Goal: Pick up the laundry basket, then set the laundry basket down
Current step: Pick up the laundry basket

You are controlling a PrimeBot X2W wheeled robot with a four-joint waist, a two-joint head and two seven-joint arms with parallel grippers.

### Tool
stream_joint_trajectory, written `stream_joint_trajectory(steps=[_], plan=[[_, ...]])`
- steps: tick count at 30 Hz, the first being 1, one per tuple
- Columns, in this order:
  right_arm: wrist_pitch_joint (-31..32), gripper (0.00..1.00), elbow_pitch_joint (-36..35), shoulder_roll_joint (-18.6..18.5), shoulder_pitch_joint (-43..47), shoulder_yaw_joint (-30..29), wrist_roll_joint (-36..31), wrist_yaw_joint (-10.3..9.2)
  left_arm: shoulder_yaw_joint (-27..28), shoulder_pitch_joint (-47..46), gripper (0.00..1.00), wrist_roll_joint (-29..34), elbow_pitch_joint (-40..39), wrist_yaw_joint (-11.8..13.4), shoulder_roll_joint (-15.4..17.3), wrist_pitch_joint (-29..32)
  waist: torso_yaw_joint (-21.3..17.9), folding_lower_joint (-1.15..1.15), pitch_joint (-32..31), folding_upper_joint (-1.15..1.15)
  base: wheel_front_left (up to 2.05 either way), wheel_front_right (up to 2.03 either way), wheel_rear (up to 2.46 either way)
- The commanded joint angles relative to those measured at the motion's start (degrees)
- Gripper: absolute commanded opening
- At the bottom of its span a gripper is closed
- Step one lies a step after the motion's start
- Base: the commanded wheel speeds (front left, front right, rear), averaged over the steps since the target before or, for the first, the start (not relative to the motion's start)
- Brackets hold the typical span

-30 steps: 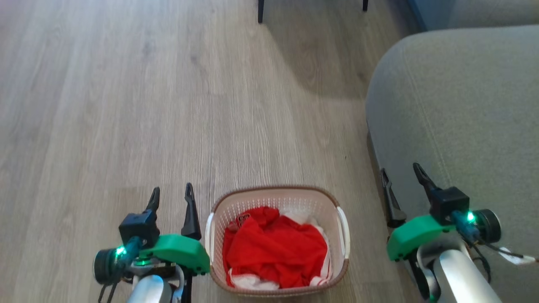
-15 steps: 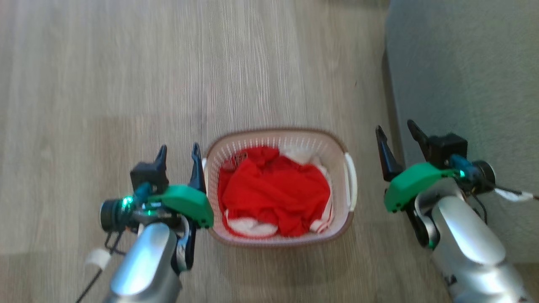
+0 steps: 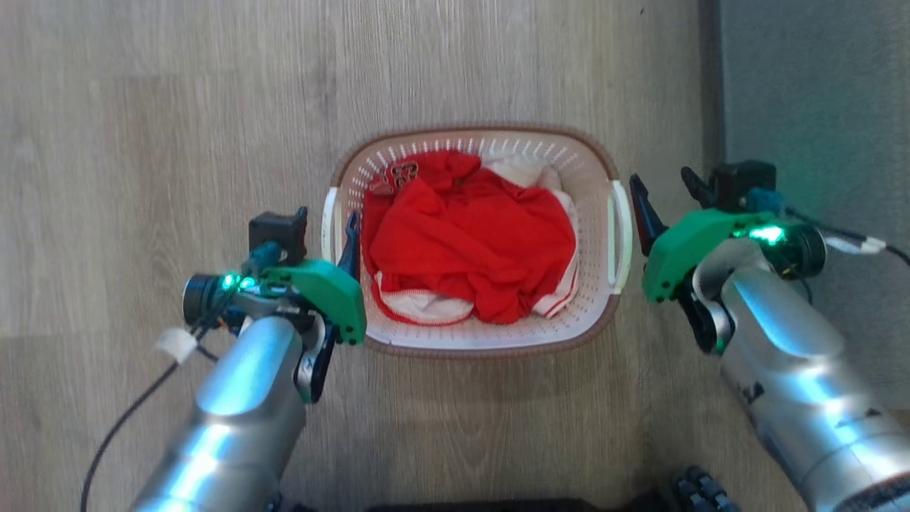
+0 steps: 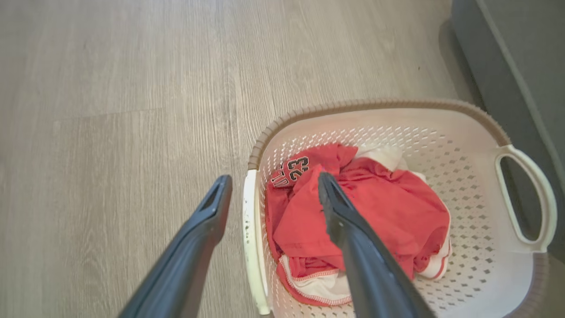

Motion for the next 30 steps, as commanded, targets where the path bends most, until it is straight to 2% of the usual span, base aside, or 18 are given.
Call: stream_joint_trajectory(steps=[1,5,9,14,18,21,30], plan=[[0.1,1.00,-0.4,0.9,0.4,1.1,0.6,0.41,1.1,-0.7,1.00,-0.7,-0.4,-0.1,0.7,-0.3,0.2,-0.01,2.2,0.00,0.00,0.00,0.00],[2.3,1.00,3.8,1.5,-3.0,2.9,2.9,0.41,-1.8,-4.4,1.00,-3.8,5.4,-1.7,0.7,-0.3,0.1,-0.01,4.9,0.00,0.00,0.00,0.00],[4.6,1.00,8.1,1.7,-5.5,4.8,3.9,0.41,-5.5,-7.2,1.00,-9.1,10.8,-4.4,0.7,0.1,-0.2,-0.01,6.7,0.00,0.00,0.00,0.00],[6.6,1.00,10.0,2.3,-7.3,6.6,6.8,0.41,-9.9,-10.8,1.00,-13.2,14.2,-5.3,0.7,1.7,-0.3,-0.01,9.2,0.00,0.00,0.00,0.00],[7.9,1.00,10.3,2.2,-8.3,8.9,8.5,0.41,-12.0,-13.1,1.00,-16.1,16.2,-4.5,0.7,3.0,-0.5,-0.01,10.4,0.00,0.00,0.00,0.00],[7.5,1.00,10.1,2.0,-9.3,10.0,9.8,0.41,-12.9,-14.8,1.00,-17.7,17.3,-3.0,0.7,2.7,-0.5,-0.01,11.3,0.00,0.00,0.00,0.00],[5.4,1.00,10.4,1.6,-10.1,13.5,12.9,0.41,-17.3,-16.5,1.00,-20.1,18.4,-1.8,0.7,1.1,-0.6,-0.01,10.8,0.00,0.00,0.00,0.00]])
